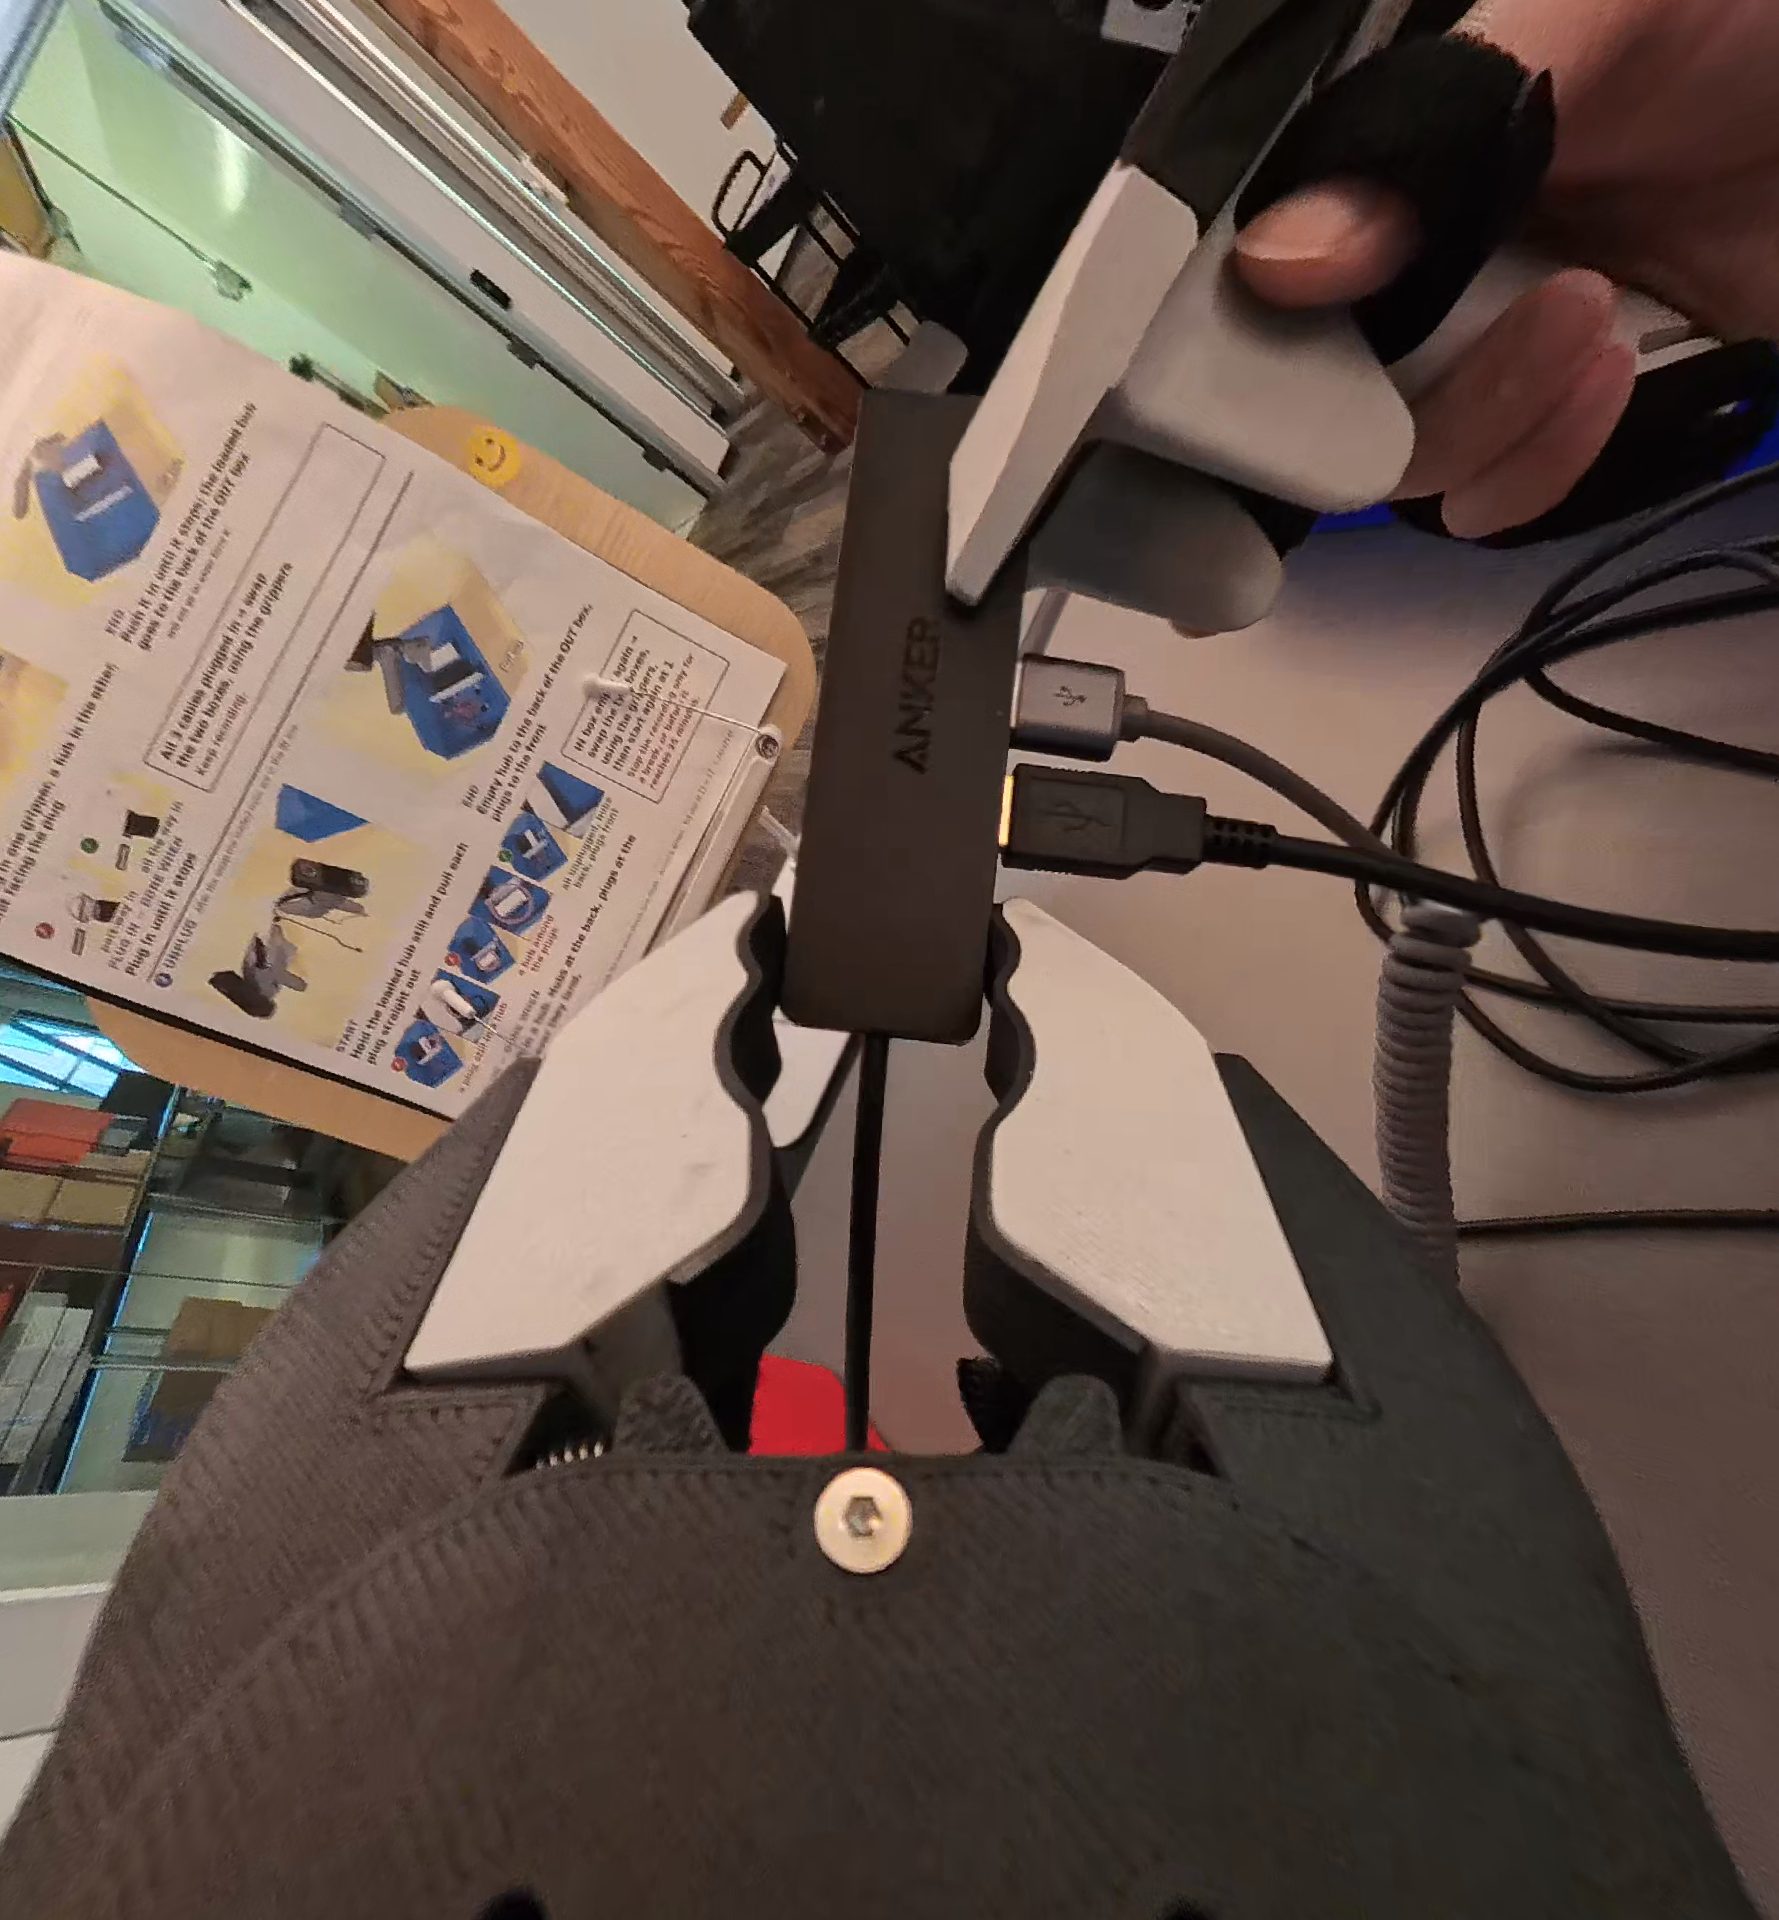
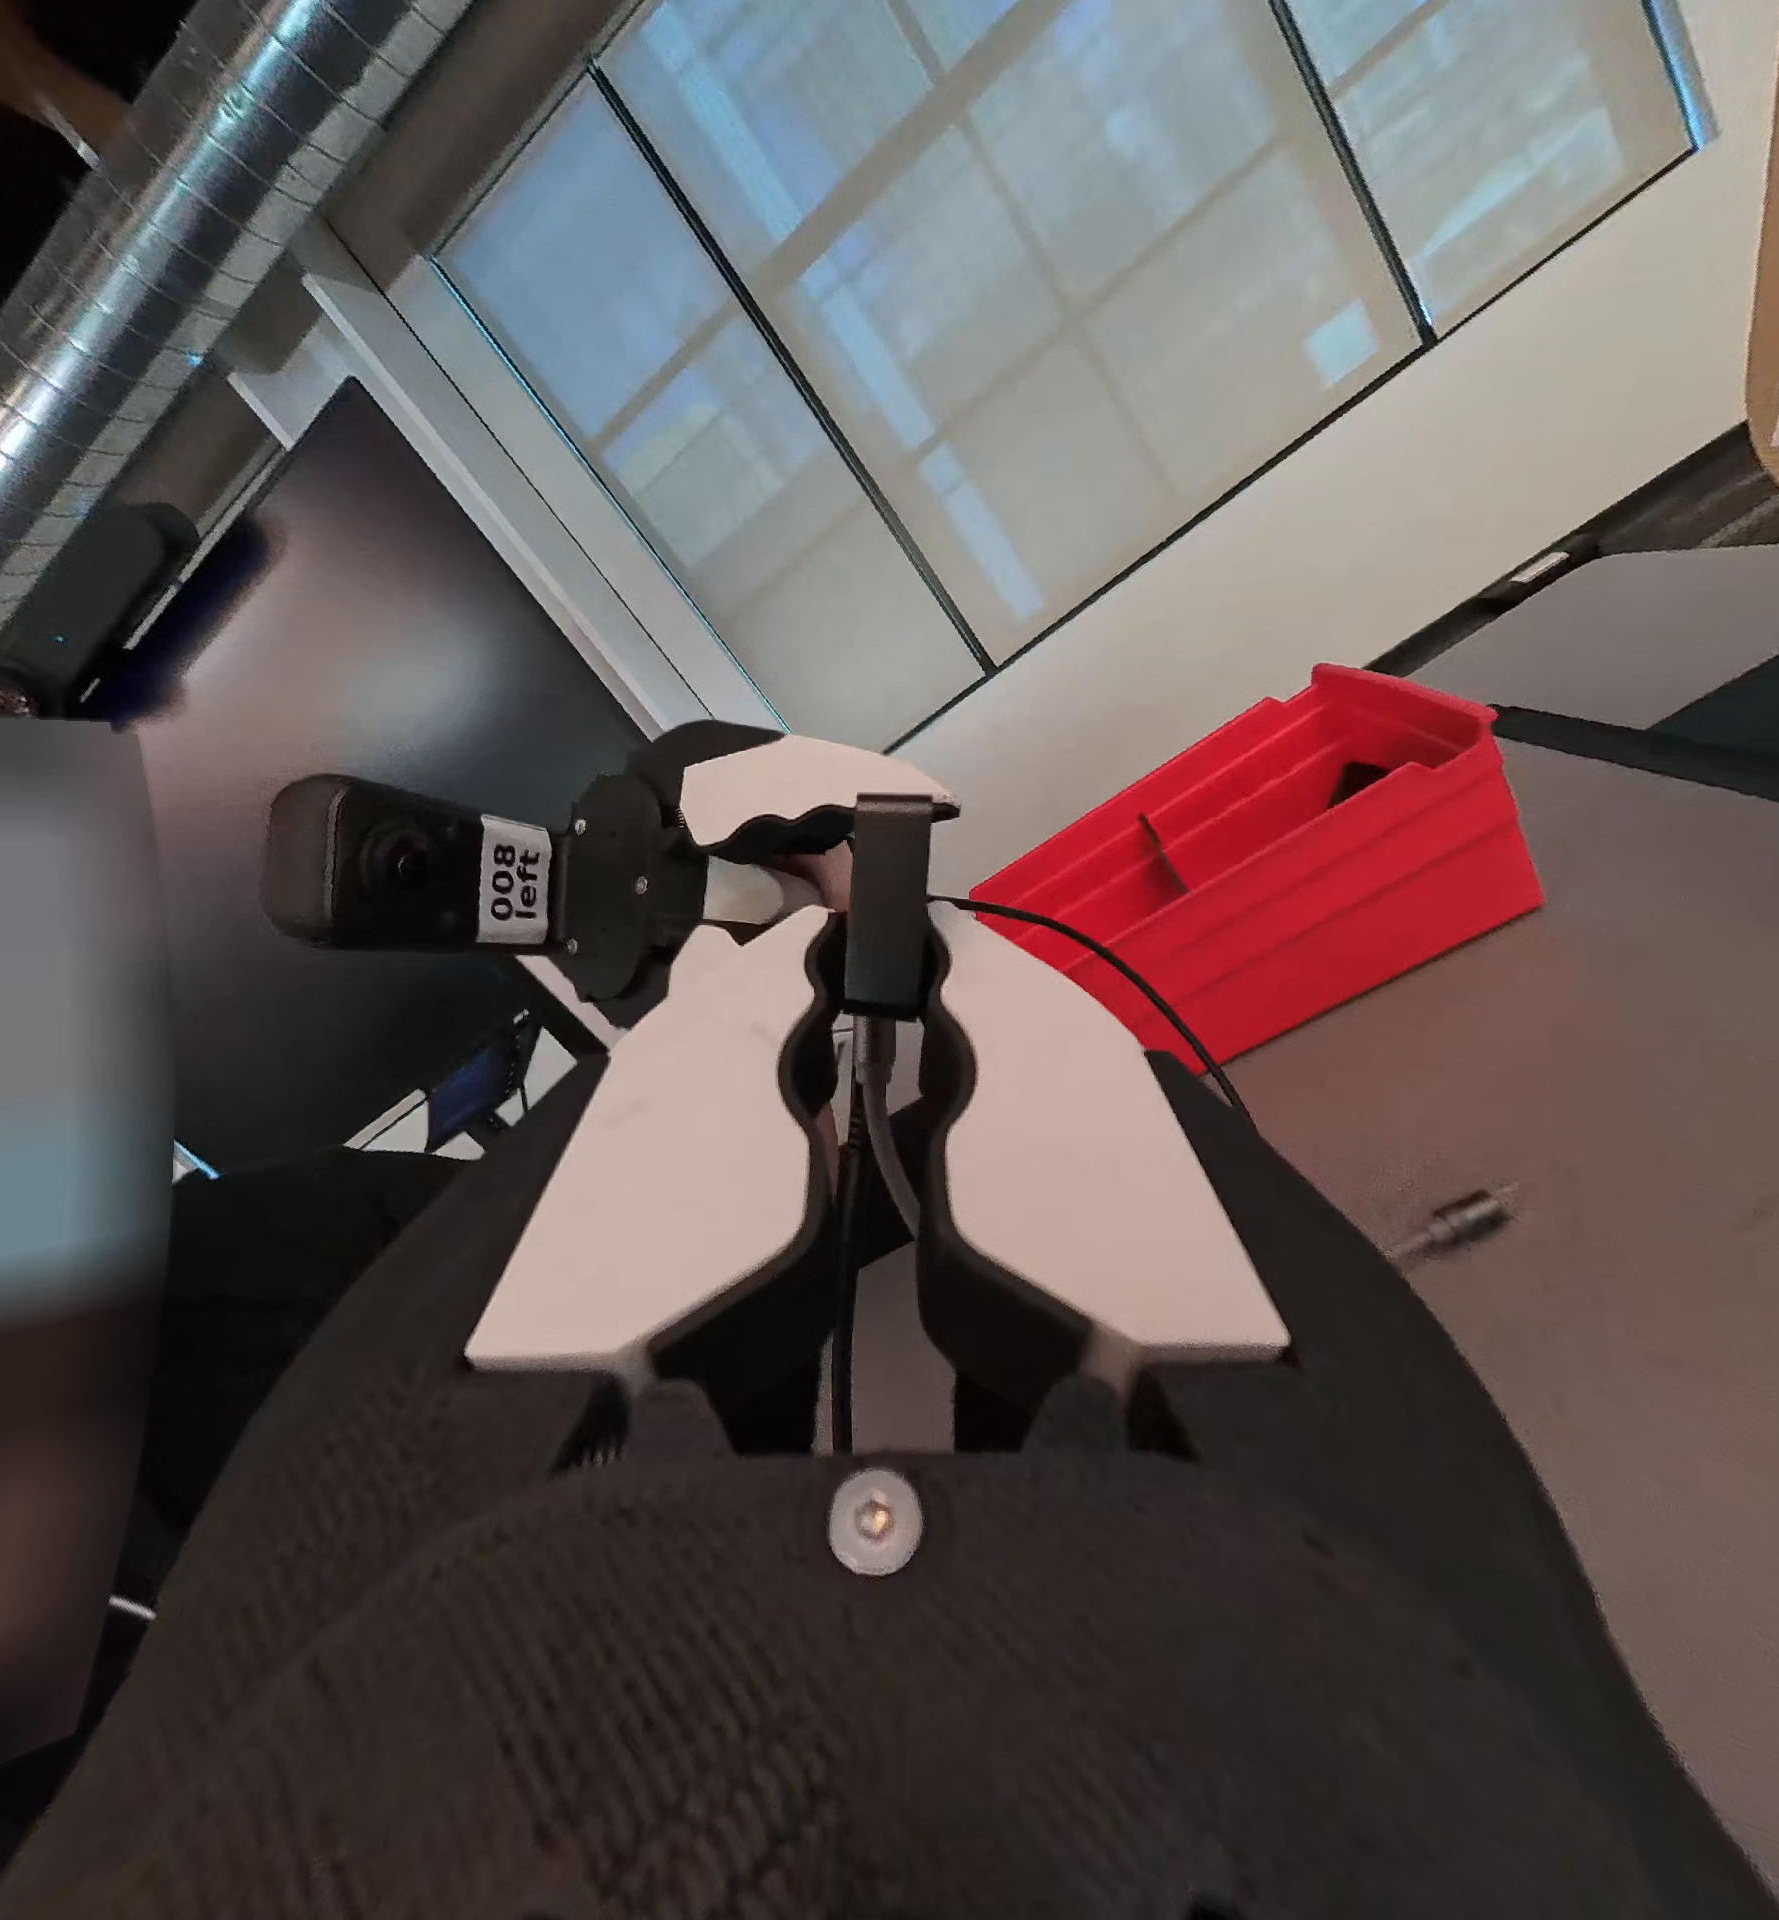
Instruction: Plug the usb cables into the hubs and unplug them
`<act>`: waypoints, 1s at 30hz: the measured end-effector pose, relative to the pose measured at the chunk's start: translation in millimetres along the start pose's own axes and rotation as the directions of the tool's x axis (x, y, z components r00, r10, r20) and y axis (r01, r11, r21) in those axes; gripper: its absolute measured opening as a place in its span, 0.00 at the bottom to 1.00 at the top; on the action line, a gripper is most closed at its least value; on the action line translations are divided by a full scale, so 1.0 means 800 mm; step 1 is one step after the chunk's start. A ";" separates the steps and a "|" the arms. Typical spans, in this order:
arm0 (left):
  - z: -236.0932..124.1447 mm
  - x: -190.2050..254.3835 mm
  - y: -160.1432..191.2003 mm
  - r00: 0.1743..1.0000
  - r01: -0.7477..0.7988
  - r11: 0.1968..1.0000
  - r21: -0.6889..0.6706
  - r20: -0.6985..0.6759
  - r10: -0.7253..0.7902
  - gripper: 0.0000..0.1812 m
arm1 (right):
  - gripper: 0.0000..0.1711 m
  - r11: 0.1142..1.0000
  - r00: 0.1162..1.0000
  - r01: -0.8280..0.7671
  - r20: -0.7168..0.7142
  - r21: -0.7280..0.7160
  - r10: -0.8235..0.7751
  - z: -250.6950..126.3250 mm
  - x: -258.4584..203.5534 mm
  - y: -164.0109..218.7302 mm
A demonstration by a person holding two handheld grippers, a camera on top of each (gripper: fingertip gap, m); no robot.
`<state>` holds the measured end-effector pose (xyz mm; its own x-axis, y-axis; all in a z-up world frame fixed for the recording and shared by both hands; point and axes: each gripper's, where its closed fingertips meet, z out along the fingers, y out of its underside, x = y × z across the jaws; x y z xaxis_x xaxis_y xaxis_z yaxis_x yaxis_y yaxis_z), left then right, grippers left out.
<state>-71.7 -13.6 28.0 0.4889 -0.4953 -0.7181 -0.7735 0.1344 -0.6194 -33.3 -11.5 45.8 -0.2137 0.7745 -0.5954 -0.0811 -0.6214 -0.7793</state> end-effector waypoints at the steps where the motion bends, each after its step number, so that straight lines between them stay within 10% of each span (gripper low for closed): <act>1: -0.002 -0.001 -0.004 1.000 0.002 1.000 0.006 0.007 -0.002 0.20 | 0.07 1.000 1.000 0.010 -0.002 -0.005 -0.010 -0.001 -0.003 -0.001; 3: -0.008 -0.004 -0.014 1.000 0.017 0.999 0.037 0.020 -0.018 0.20 | 0.07 0.999 0.999 0.040 0.007 0.003 -0.040 -0.002 -0.014 -0.006; 8: -0.037 -0.051 -0.030 0.988 0.079 0.991 0.108 0.121 -0.092 0.20 | 0.44 0.941 0.952 0.291 -0.048 -0.175 -0.303 -0.017 -0.015 0.018; 18: -0.075 -0.165 -0.090 0.978 0.096 0.988 0.117 0.173 -0.116 0.20 | 0.69 0.730 0.780 0.579 -0.018 -0.363 -0.626 -0.019 -0.020 0.059; 25: -0.090 -0.216 -0.125 0.972 0.122 0.985 0.123 0.183 -0.144 0.20 | 0.65 0.649 0.729 0.557 -0.068 -0.518 -0.681 0.011 0.051 0.103; 30: -0.104 -0.228 -0.156 0.974 0.177 0.971 0.164 0.110 -0.196 0.20 | 0.50 0.724 0.745 0.627 -0.050 -0.287 -0.665 0.045 0.022 0.082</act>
<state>-97.6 -11.7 262.6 0.6726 -0.4143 -0.6131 -0.5982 0.1832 -0.7801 -77.5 -43.2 -8.5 -0.0566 0.9963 0.0654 0.0870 0.0702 -0.9937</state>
